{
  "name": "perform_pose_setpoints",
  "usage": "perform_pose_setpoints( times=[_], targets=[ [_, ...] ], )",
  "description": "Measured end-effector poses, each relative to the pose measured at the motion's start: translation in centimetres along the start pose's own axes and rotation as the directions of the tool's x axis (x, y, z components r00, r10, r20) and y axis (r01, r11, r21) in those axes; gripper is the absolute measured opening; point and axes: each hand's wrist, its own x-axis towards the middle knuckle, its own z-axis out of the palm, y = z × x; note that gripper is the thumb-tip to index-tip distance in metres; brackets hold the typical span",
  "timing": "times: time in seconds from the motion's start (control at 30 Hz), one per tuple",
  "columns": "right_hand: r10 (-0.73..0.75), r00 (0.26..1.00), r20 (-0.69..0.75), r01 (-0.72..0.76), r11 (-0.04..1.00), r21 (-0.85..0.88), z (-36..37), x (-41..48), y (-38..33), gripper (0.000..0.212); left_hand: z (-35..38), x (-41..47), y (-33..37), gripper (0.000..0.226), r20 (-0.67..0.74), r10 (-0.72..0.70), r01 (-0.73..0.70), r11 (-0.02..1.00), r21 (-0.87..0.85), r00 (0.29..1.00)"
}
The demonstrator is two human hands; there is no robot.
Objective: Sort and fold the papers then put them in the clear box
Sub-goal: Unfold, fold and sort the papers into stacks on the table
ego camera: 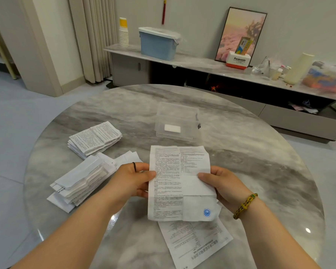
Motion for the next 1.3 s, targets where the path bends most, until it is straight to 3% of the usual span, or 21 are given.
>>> perform_pose_setpoints(
  times=[0.37,0.43,0.6,0.77,0.83,0.97,1.17,1.3],
  targets=[
    [-0.001,0.998,0.056,-0.014,0.965,0.26,0.04,0.01,-0.41,0.033,-0.31,-0.02,0.78,0.029,0.044,-0.007,0.02,0.954,-0.298,0.999],
    [-0.018,1.0,0.023,0.013,0.976,0.218,-0.07,0.01,-0.44,0.043,-0.22,-0.08,0.8,0.034,0.021,-0.022,0.027,0.953,-0.302,1.0],
    [0.027,0.999,-0.019,-0.022,0.975,0.22,-0.16,0.16,-0.47,0.02,-0.04,-0.03,0.82,0.03,-0.039,0.003,-0.011,0.976,-0.22,0.999],
    [0.081,0.996,0.028,-0.086,0.952,0.293,0.15,0.39,-0.28,0.041,-0.09,0.15,0.77,0.026,-0.149,0.063,-0.091,0.977,-0.194,0.987],
    [0.075,0.996,0.04,-0.082,0.966,0.245,0.16,0.26,-0.25,0.037,-0.19,0.24,0.79,0.031,-0.176,0.064,-0.1,0.974,-0.202,0.982],
    [0.044,0.998,0.053,-0.05,0.991,0.123,0.38,0.03,-0.11,0.02,-0.04,0.21,0.66,0.019,-0.208,0.102,-0.132,0.982,-0.136,0.973],
    [0.027,1.0,0.003,-0.027,0.999,0.044,0.57,0.05,-0.13,0.02,0.57,0.63,0.0,0.023,-0.319,0.159,-0.152,0.987,0.048,0.934],
    [0.022,0.999,-0.034,-0.021,1.0,0.02,0.68,0.08,-0.14,0.02,0.58,0.63,0.01,0.026,-0.29,0.18,-0.142,0.979,0.149,0.94]
  ],
)
